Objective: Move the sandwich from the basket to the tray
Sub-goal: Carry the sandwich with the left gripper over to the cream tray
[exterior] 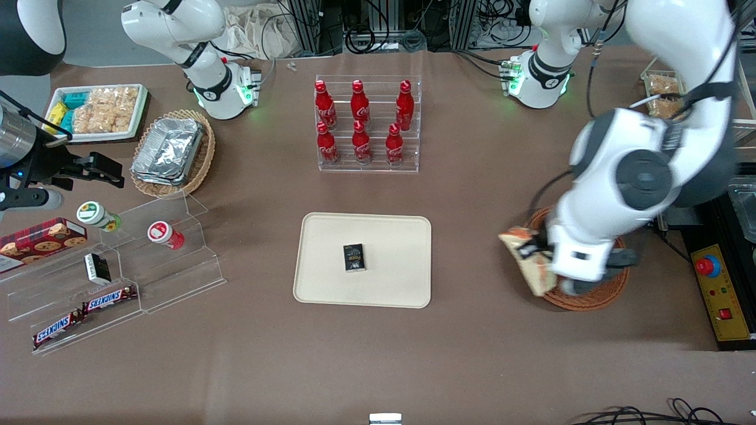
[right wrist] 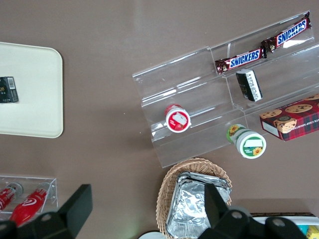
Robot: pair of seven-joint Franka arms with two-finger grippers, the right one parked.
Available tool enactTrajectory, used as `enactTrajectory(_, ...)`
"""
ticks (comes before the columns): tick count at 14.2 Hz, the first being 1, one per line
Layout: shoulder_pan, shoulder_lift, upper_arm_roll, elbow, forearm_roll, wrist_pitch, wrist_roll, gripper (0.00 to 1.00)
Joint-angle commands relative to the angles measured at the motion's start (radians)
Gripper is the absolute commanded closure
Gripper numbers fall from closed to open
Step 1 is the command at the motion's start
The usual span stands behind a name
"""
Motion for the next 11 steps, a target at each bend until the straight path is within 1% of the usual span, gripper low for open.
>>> enactTrajectory(1, -0.006, 0.153, -0.118, 0.061, 0.029, 0.078, 0.003, 1.00)
enactTrajectory(3, -0.040, 0.167, -0.141, 0.023, 0.074, 0.084, 0.000, 1.00)
enactTrajectory(6, -0.109, 0.254, -0.144, 0.004, 0.184, 0.133, -0.035, 1.00)
enactTrajectory(7, -0.153, 0.283, -0.138, 0.006, 0.231, 0.149, -0.063, 1.00)
enactTrajectory(8, -0.205, 0.303, -0.126, 0.006, 0.296, 0.158, -0.098, 1.00)
enactTrajectory(9, -0.255, 0.339, -0.083, 0.009, 0.359, 0.161, -0.153, 1.00)
enactTrajectory(10, -0.298, 0.357, -0.048, 0.009, 0.406, 0.170, -0.208, 1.00)
enactTrajectory(11, -0.327, 0.369, -0.033, 0.009, 0.425, 0.201, -0.231, 1.00)
